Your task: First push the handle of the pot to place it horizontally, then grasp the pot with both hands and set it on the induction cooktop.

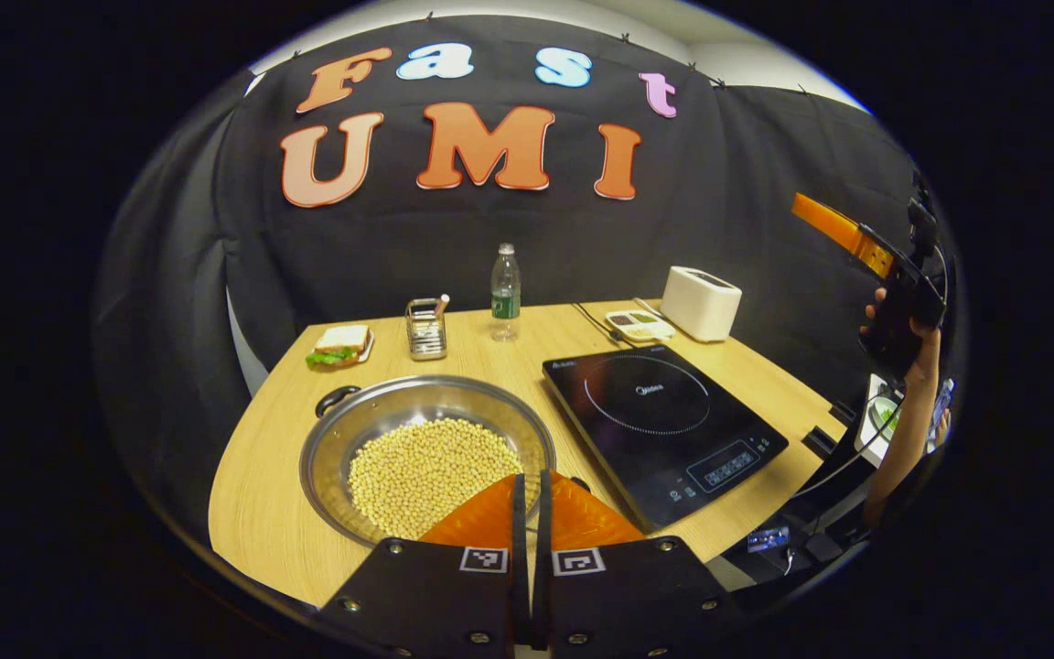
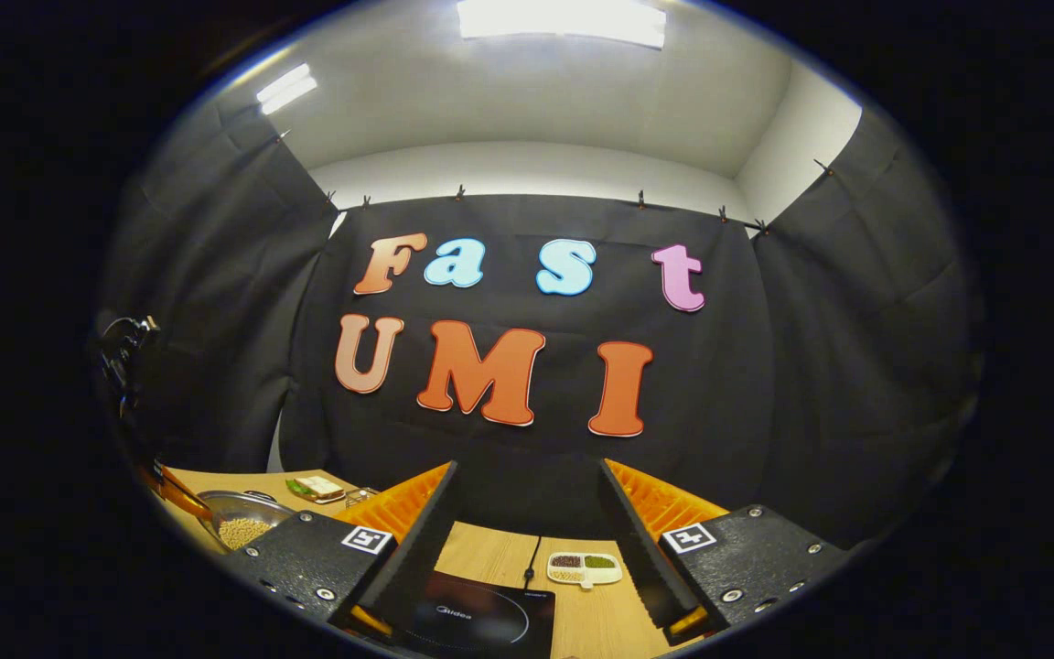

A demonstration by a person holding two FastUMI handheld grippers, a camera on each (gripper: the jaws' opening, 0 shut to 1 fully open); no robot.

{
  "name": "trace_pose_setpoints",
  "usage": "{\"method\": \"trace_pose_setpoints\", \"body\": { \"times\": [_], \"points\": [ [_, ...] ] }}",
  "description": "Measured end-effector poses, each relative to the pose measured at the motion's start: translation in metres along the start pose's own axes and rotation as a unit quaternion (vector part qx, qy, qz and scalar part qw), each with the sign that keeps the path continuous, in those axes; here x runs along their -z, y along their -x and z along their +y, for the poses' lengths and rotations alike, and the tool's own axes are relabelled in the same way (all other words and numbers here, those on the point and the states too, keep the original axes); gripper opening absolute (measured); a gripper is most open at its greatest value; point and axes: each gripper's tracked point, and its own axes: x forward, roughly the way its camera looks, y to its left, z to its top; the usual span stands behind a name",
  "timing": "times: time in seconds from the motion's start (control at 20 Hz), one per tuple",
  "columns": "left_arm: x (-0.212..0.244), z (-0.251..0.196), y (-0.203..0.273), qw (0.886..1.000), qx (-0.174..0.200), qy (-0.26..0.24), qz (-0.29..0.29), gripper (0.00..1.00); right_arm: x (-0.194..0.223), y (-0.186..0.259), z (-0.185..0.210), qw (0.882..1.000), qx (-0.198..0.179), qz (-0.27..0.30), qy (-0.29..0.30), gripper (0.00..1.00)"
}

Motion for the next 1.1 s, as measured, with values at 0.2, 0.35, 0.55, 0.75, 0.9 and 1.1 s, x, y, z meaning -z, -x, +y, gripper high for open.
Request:
{"method": "trace_pose_setpoints", "body": {
  "times": [0.2,0.35,0.55,0.75,0.9,1.1],
  "points": [
    [0.035,-0.006,-0.005,0.998,0.018,-0.001,0.056,0.03,0.025,-0.001,0.003,1.000,0.004,0.026,-0.008,0.92],
    [0.058,-0.004,-0.009,0.996,0.022,-0.012,0.091,0.03,0.040,0.002,0.001,0.999,0.005,0.040,-0.016,0.92],
    [0.088,0.002,-0.019,0.989,0.011,-0.011,0.144,0.03,0.055,0.006,-0.008,0.998,0.016,0.053,-0.005,0.93],
    [0.099,0.003,-0.031,0.983,0.005,-0.023,0.184,0.03,0.064,0.009,-0.013,0.998,0.018,0.059,0.004,0.93],
    [0.100,-0.003,-0.041,0.979,0.010,-0.029,0.203,0.03,0.074,0.013,-0.019,0.997,0.023,0.066,0.008,0.93],
    [0.102,-0.008,-0.054,0.974,0.015,-0.026,0.225,0.03,0.092,0.020,-0.024,0.996,0.022,0.088,0.003,0.93]
  ]
}}
